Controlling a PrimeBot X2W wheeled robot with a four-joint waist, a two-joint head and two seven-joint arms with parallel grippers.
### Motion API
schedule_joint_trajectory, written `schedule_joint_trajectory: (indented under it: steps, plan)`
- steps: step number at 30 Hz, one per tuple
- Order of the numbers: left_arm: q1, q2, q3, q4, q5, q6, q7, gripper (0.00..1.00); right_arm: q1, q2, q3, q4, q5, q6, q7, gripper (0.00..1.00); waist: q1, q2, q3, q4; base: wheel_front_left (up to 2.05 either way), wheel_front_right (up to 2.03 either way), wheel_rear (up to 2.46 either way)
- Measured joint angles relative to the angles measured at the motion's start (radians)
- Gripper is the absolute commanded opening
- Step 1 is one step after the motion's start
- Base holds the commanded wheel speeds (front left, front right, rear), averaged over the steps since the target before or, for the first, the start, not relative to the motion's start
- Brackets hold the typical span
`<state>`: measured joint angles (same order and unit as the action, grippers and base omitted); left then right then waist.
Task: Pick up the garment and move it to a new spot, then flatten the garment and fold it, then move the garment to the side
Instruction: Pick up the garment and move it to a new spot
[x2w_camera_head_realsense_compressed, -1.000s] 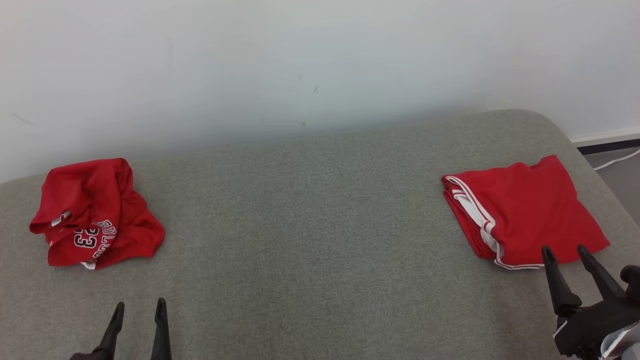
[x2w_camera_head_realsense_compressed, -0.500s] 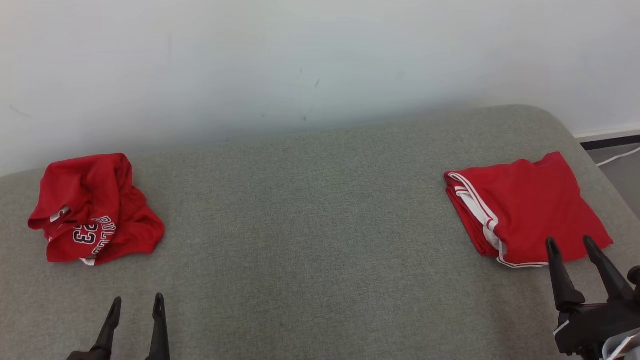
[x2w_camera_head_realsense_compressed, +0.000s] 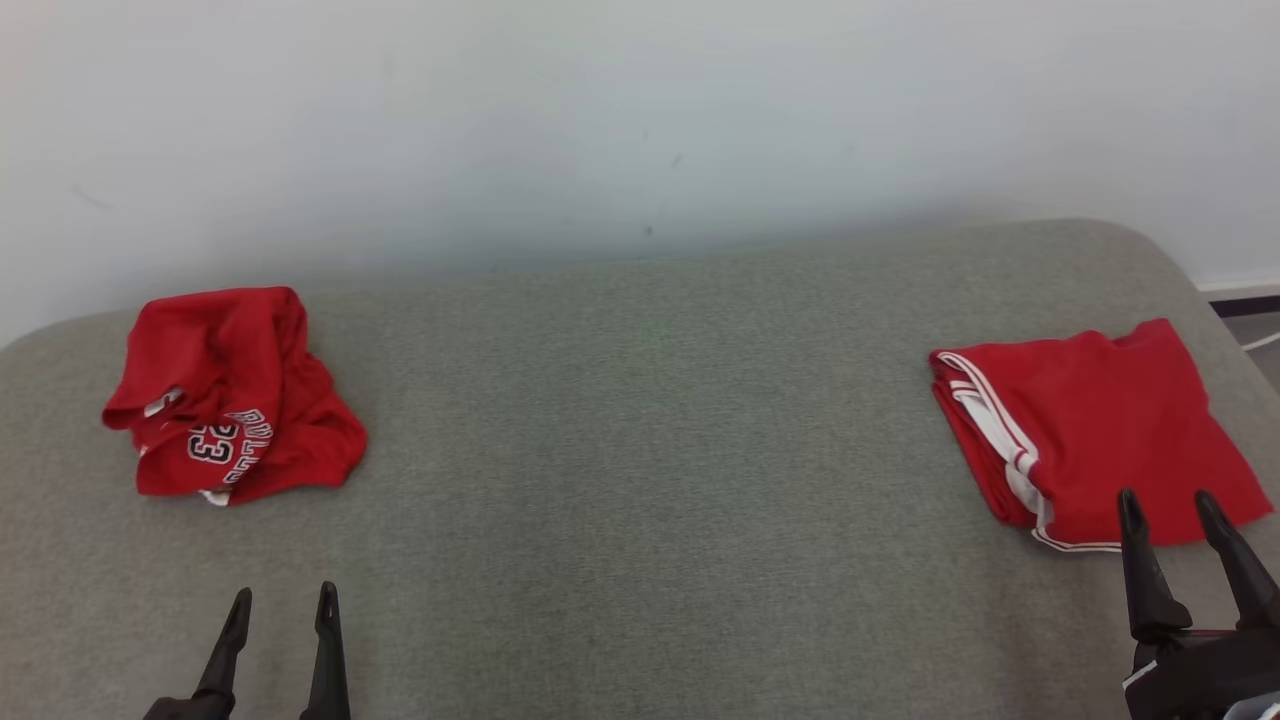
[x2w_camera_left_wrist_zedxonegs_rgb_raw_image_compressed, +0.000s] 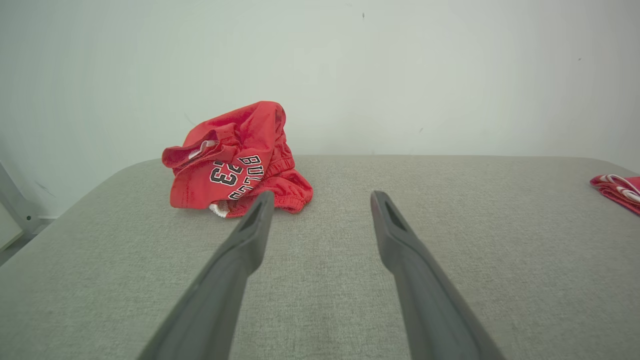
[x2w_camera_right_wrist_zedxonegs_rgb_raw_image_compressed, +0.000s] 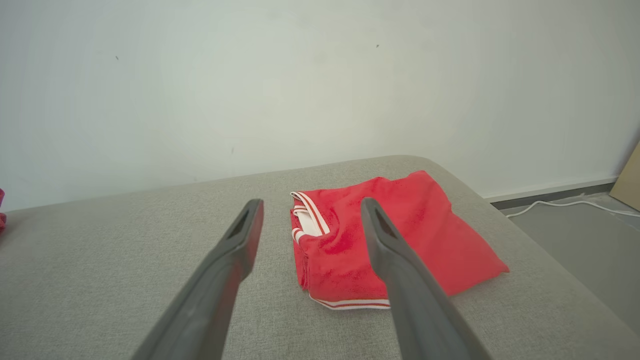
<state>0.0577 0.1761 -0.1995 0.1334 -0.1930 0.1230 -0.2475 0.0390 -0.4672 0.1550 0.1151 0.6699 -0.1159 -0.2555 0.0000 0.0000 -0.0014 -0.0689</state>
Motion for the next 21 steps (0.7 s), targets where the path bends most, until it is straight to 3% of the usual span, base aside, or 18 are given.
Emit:
schedule_joint_trajectory:
  steps: [9,21]
  plan:
    - [0.0,0.009,0.001,-0.015,0.015,0.0,0.018,1.0,0.016,0.021,-0.012,-0.019,-0.03,0.004,0.0,1.0,0.0,0.0,-0.003,0.091,0.0,0.0,0.0]
    - [0.002,0.018,0.007,-0.033,0.045,0.0,0.046,1.0,-0.006,0.066,0.011,0.006,-0.057,0.047,0.0,1.0,0.0,0.0,-0.02,0.255,0.0,0.0,0.0]
